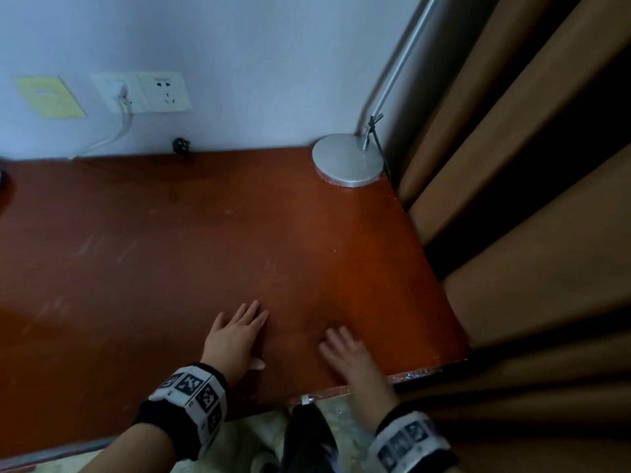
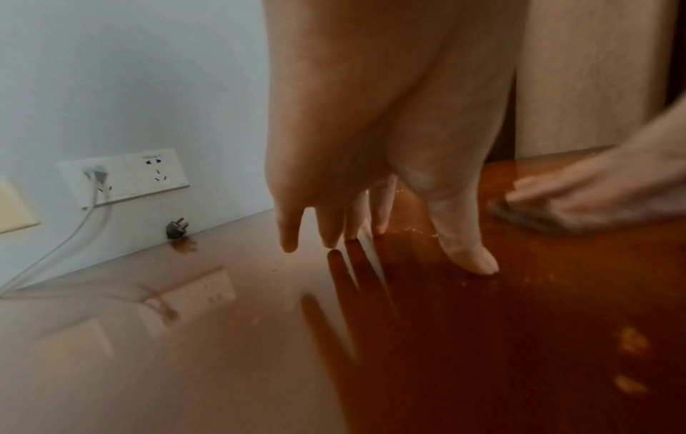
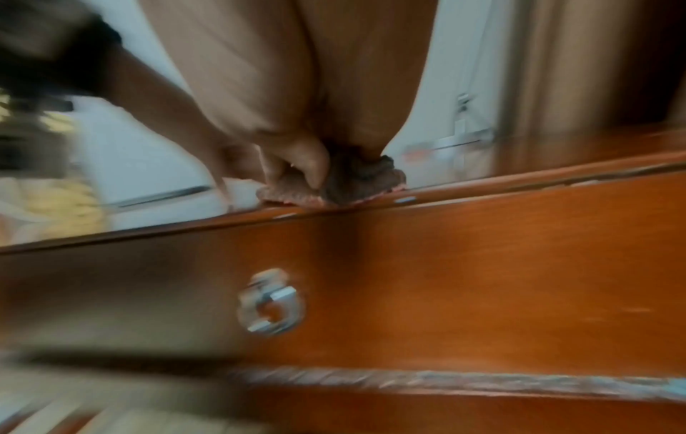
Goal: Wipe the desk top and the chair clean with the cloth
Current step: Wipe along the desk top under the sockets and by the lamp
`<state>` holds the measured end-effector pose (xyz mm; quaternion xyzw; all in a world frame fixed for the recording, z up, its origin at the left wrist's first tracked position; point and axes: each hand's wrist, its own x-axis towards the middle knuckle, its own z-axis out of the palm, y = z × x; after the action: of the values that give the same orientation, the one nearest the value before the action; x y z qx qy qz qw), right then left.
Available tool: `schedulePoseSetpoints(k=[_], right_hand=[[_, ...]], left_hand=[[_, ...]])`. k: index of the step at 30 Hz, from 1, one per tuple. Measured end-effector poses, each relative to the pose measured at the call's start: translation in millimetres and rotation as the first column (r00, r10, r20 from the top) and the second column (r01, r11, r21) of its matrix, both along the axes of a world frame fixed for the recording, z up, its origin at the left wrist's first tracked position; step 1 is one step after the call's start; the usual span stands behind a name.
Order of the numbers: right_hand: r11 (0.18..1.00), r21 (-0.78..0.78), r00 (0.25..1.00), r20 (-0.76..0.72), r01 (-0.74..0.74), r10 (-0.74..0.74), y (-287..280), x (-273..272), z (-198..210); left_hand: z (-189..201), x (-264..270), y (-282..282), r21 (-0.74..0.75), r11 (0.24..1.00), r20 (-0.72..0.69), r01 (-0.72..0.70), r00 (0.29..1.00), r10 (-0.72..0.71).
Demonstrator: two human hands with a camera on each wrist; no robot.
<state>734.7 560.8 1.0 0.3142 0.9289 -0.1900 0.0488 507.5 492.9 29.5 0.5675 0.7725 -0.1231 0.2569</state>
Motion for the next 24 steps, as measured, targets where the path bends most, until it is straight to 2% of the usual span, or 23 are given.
schedulePoseSetpoints(k=[1,2,4,5,6,8,10,11,13,16,19,21,23,24], right_hand=[[0.988,0.012,0.988,0.007,0.154,-0.154,17.9,10.4,6.5],[0.968,0.005,0.966,0.066,0.249,-0.249,29.2,14.6,9.3],[0.935,0.018,0.929,0.113,0.353,-0.353,28.9,6.7,12.7],[0.937,-0.031,0.934,0.093,0.349,-0.345,15.8,-5.7,11.6],[0.967,-0.027,0.966,0.052,0.254,-0.253,-0.1,-17.6,5.3],[0.997,-0.07,0.999,0.006,-0.034,0.034,-36.3,-44.1,-4.6],[0.937,-0.146,0.948,-0.027,-0.319,0.318,-58.6,-59.8,-14.1],[0.905,-0.143,0.916,-0.046,-0.401,0.399,-55.4,-64.6,-15.1],[0.908,-0.179,0.922,0.018,-0.378,0.387,-30.8,-69.2,-2.8],[0.991,-0.075,0.987,0.112,-0.107,0.115,26.9,-69.6,-4.0],[0.991,-0.077,0.984,0.144,0.112,-0.1,47.0,-87.2,9.1],[0.994,-0.075,0.986,0.151,0.078,-0.066,29.4,-105.8,15.4],[0.982,-0.093,0.975,0.138,-0.163,0.175,-6.3,-116.9,15.6],[0.945,-0.138,0.948,0.079,-0.296,0.309,-27.7,-117.5,7.9]], left_hand=[[-0.2,-0.4,-1.8,0.002,1.0,0.004,-0.008,1.0,0.008],[-0.7,-0.7,-3.6,0.006,1.0,0.007,-0.017,1.0,0.017],[-1.9,-0.6,-7.3,0.013,0.999,0.013,-0.034,0.999,0.034],[-2.5,-1.0,-9.1,0.017,0.999,0.014,-0.041,0.999,0.041],[-3.0,-1.7,-10.9,0.022,0.999,0.015,-0.048,0.999,0.048],[-2.4,-5.5,-14.7,0.031,0.998,0.014,-0.052,0.999,0.051],[-1.1,-11.9,-18.6,0.032,0.999,0.012,-0.042,0.999,0.041],[-0.5,-15.8,-20.4,0.023,0.999,0.015,-0.035,0.999,0.034],[0.1,-23.7,-24.0,-0.006,1.0,0.027,-0.022,0.999,0.023],[0.1,-32.5,-32.0,-0.029,0.999,0.05,-0.03,0.998,0.032],[-1.3,-34.6,-43.7,-0.019,0.998,0.066,-0.057,0.996,0.058],[-2.4,-35.5,-51.2,-0.017,0.996,0.071,-0.09,0.993,0.091],[-1.4,-38.9,-57.4,-0.032,0.994,0.067,-0.108,0.992,0.11],[0.8,-41.6,-59.6,-0.044,0.994,0.062,-0.104,0.992,0.106]])
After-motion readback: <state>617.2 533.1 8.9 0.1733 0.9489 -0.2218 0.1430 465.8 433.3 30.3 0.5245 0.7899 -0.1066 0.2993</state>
